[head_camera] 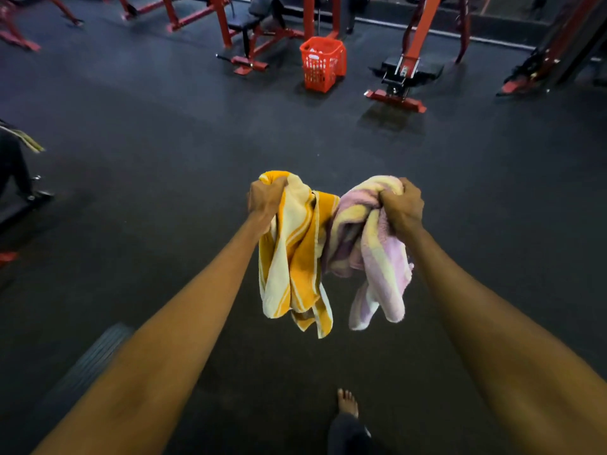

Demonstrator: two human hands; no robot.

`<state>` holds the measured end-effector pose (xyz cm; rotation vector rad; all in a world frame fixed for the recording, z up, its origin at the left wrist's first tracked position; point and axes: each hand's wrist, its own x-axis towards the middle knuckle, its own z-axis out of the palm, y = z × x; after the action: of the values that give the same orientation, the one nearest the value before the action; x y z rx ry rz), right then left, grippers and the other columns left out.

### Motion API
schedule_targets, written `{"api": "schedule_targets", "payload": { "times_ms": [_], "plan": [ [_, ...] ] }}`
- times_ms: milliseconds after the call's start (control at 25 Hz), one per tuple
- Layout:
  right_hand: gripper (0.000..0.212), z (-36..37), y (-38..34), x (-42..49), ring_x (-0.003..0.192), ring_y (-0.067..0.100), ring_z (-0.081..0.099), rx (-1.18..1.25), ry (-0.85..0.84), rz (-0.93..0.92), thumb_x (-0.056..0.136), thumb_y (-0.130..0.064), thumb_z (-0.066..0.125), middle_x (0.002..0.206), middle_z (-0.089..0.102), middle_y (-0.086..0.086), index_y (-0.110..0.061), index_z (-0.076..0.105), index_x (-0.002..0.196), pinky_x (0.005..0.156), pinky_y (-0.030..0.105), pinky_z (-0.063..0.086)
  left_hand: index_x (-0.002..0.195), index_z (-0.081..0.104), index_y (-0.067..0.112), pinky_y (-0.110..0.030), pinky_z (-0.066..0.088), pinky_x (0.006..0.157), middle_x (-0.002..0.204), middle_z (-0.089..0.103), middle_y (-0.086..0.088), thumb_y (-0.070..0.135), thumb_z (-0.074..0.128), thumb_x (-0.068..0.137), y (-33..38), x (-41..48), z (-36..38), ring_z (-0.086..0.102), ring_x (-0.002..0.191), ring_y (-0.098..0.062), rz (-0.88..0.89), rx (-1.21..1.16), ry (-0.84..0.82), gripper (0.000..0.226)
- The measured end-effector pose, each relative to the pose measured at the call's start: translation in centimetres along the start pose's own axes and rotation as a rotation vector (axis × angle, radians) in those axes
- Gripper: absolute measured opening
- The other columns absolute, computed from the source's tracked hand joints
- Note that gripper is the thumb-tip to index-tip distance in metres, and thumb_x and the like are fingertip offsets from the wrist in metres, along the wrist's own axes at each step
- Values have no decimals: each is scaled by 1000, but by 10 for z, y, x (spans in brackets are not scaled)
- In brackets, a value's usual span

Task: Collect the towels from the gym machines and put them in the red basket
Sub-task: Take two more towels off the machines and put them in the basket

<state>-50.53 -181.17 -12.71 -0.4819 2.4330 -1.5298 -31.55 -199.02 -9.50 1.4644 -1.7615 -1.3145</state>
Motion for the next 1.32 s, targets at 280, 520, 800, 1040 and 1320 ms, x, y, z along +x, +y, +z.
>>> {"api": "schedule_targets", "payload": {
  "times_ms": [280, 520, 800, 1040, 1320],
  "plan": [
    [32, 40, -30, 201, 93, 22, 62, -3, -10, -4, 74, -27, 60, 101, 71, 3, -19, 67, 104, 80, 27, 43, 90, 68, 6, -34, 47, 77, 95, 66, -10, 37, 61, 92, 72, 163, 80, 60, 90, -24, 47, 13, 97, 32],
    [27, 110, -57, 384, 90, 21, 59, -34, 45, -6, 78, -22, 61, 99, 69, 2, -18, 67, 104, 80, 28, 43, 62, 52, 19, -37, 52, 76, 80, 62, -5, 36, 61, 92, 133, 342, 143, 61, 81, -23, 92, 36, 92, 35],
    [29, 189, -111, 584, 87, 21, 58, 7, 65, 45, 77, -19, 61, 93, 66, -1, -20, 67, 105, 77, 26, 40, 67, 57, 14, -34, 48, 70, 78, 62, -6, 36, 62, 91, 216, 537, 210, 60, 79, -22, 107, 55, 62, 33],
    [30, 264, -125, 764, 87, 23, 63, 44, 31, 60, 70, -25, 59, 92, 70, -1, -20, 67, 98, 78, 29, 48, 60, 52, 16, -35, 49, 69, 69, 59, -1, 36, 62, 89, 276, 708, 292, 60, 76, -21, 94, 76, 51, 37],
    [30, 327, -171, 973, 88, 25, 66, 38, 43, 95, 68, -23, 59, 90, 72, 1, -19, 67, 98, 79, 33, 53, 83, 67, 4, -38, 51, 79, 97, 72, -16, 41, 61, 88, 354, 895, 373, 67, 96, -31, 48, 123, 59, 38]
  ]
}}
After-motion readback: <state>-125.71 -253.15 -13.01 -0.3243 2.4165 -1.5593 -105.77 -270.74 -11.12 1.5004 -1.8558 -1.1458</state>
